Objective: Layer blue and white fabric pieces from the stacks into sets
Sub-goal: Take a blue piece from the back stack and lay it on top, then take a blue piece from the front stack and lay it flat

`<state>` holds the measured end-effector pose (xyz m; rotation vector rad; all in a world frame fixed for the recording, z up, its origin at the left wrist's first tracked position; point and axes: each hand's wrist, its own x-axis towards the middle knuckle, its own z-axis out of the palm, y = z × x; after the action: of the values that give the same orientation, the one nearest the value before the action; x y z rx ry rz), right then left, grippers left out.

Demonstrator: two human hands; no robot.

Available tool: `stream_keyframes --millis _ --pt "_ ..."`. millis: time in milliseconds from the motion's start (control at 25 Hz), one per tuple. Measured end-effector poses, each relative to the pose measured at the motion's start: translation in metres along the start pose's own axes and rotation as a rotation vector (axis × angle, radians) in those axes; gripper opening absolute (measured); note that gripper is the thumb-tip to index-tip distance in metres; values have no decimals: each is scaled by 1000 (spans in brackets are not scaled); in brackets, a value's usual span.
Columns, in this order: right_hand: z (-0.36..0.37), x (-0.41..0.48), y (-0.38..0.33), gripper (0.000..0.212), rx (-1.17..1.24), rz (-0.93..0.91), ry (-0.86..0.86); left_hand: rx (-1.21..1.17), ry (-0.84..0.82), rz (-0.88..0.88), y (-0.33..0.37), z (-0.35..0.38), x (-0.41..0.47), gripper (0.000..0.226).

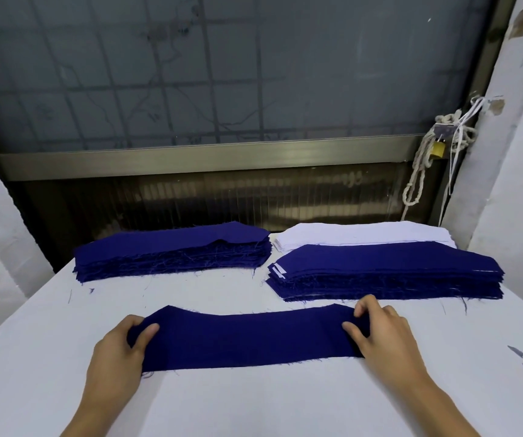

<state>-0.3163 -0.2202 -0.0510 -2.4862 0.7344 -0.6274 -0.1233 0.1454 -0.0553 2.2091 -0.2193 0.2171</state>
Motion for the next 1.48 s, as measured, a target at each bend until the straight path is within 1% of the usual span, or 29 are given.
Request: stream_keyframes --millis 120,200,320,440,560,640,760,840,1000,1120,1200,1320,1400,1480 --pt "-2 -2 1 26 37 -29 -25 -122 15 -9 2 -3 -1 12" --pt "-5 -4 1 28 122 -78 10 -152 9 -20 3 -5 -1 13" --pt "-5 -4 1 33 156 -114 60 -112 -22 -11 5 -3 -3 20" --pt "-7 -4 1 36 144 -104 88 2 -15 36 13 0 -4 25" --pt "-22 4 6 35 150 -131 153 -68 -11 55 35 1 0 28" --pt "-42 20 16 32 161 -132 206 -125 -30 121 62 4 9 31" --pt "-80 58 36 28 175 -91 307 -105 -59 296 111 17 31 27" --pt "-103 86 52 28 141 -40 337 -102 -119 388 147 36 46 23" --pt "-131 131 97 30 -46 107 280 -43 -250 429 207 90 66 19" --pt "-137 153 130 28 -135 187 234 -22 -272 423 234 132 79 23" --pt "-137 165 144 27 -145 227 212 23 -291 379 240 155 87 28" --pt "-136 177 155 33 -163 259 145 150 -423 291 237 181 92 38" --pt "-133 181 160 38 -218 278 73 236 -507 266 234 192 92 38" --pt "-130 180 163 37 -291 272 2 284 -562 280 231 197 91 34"
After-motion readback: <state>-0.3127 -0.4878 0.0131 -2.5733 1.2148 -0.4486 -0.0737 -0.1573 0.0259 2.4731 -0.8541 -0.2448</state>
